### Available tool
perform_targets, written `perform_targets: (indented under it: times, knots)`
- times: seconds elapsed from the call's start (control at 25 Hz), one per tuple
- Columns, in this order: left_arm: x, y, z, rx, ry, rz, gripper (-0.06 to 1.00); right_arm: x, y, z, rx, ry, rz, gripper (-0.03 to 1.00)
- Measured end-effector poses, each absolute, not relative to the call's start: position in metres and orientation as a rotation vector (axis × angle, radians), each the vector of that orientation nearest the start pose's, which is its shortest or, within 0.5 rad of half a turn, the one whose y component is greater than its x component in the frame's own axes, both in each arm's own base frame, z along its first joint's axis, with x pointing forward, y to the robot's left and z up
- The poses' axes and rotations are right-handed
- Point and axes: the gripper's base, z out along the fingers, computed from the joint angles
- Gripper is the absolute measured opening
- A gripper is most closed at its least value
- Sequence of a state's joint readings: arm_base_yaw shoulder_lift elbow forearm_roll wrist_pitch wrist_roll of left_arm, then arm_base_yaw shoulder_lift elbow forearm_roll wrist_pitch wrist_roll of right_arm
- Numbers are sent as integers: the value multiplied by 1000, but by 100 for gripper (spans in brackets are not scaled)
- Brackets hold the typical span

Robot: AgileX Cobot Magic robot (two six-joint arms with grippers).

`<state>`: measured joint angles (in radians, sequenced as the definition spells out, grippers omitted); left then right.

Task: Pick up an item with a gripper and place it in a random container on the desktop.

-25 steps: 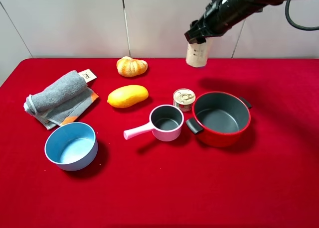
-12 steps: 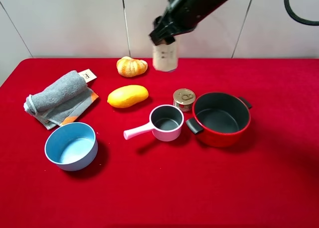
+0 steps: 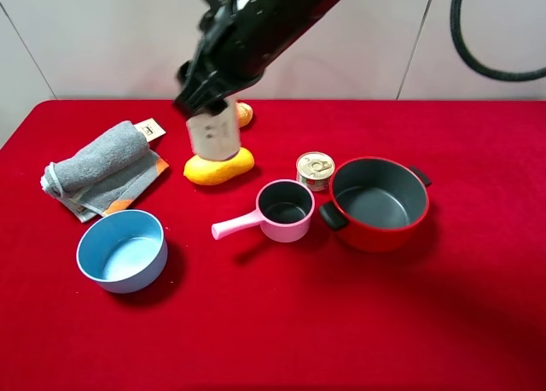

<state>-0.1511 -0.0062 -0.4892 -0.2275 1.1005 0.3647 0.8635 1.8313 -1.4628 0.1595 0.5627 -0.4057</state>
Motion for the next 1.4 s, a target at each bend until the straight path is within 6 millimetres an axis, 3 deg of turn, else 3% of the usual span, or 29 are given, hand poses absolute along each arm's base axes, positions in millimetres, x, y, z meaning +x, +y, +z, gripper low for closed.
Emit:
perform_targets:
  times: [0.44,0.72,1.4]
  knots:
    - [-10,-17,273,543,1997,-143,99,220,357,267,-1475,1966,431,46]
    - [-10,-17,273,543,1997,-143,99,209,374,246,-1532,1957,435,46]
    - [-10,-17,273,543,1997,-143,99,184,405,217,-1579,1893,483,46]
